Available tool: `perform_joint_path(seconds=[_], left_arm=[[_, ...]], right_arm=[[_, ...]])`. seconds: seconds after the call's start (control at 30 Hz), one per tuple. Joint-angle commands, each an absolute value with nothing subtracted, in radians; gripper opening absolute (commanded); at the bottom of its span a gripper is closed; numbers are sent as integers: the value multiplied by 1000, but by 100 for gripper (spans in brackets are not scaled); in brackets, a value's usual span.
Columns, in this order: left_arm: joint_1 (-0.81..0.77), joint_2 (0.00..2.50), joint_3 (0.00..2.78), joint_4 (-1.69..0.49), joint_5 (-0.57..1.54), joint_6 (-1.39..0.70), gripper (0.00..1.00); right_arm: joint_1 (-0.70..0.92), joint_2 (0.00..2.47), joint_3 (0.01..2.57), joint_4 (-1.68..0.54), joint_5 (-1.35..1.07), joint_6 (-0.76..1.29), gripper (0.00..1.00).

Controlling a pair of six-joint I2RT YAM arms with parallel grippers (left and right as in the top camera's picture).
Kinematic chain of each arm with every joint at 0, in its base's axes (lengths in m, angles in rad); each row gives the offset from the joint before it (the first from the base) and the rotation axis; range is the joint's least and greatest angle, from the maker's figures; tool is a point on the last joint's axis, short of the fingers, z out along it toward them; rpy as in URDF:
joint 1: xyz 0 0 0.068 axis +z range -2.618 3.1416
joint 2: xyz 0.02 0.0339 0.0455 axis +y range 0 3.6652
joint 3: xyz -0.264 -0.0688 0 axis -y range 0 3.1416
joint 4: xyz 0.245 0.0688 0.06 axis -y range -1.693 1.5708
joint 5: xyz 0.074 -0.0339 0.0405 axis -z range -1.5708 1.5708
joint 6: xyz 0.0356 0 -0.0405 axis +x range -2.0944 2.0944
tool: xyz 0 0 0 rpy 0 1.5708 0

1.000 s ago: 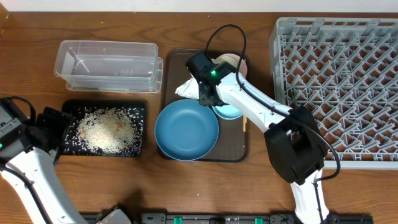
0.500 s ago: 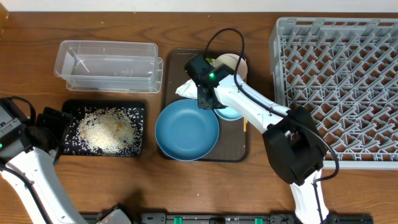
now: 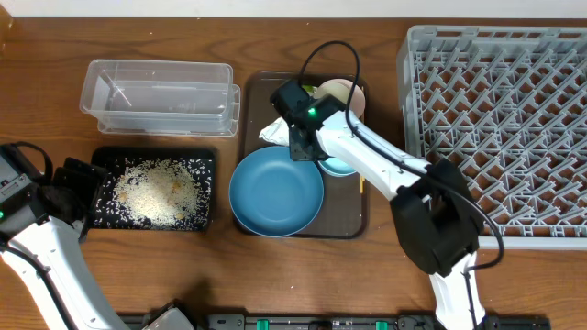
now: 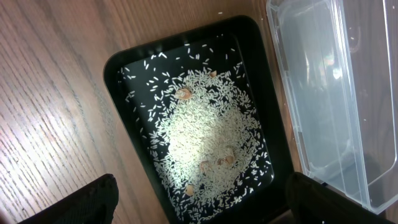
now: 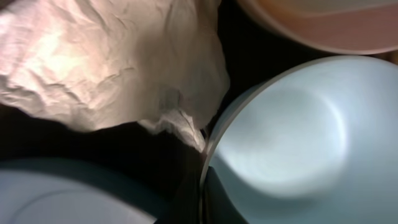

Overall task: Sort waste into correct bins and load items into the dishwasher rack
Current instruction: 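Grasp the light-blue bowl rim with the right gripper, then lift the light-blue bowl and carry it right over the dish rack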

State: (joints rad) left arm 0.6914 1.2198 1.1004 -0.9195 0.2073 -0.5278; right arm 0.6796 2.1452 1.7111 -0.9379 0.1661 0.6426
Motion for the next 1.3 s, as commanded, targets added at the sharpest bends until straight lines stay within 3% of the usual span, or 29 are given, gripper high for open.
perform_joint_path(seconds=[0.0, 0.37, 0.57, 0.93, 1.27], left_arm=[[695, 1222, 1117, -923, 208, -537, 88], [695, 1222, 1117, -923, 208, -537, 88], [695, 1222, 1117, -923, 208, -537, 88], [695, 1222, 1117, -923, 208, -537, 88], [695, 1222, 1117, -923, 208, -537, 89]], right_arm=[[686, 2057, 1708, -939, 179, 630, 1], [650, 1855, 1708, -943, 167, 540, 1], [534, 1740, 1708, -942, 168, 449, 1], [30, 1655, 1708, -949, 91, 346, 1], [-406, 1656, 1706, -997, -149, 338, 1]])
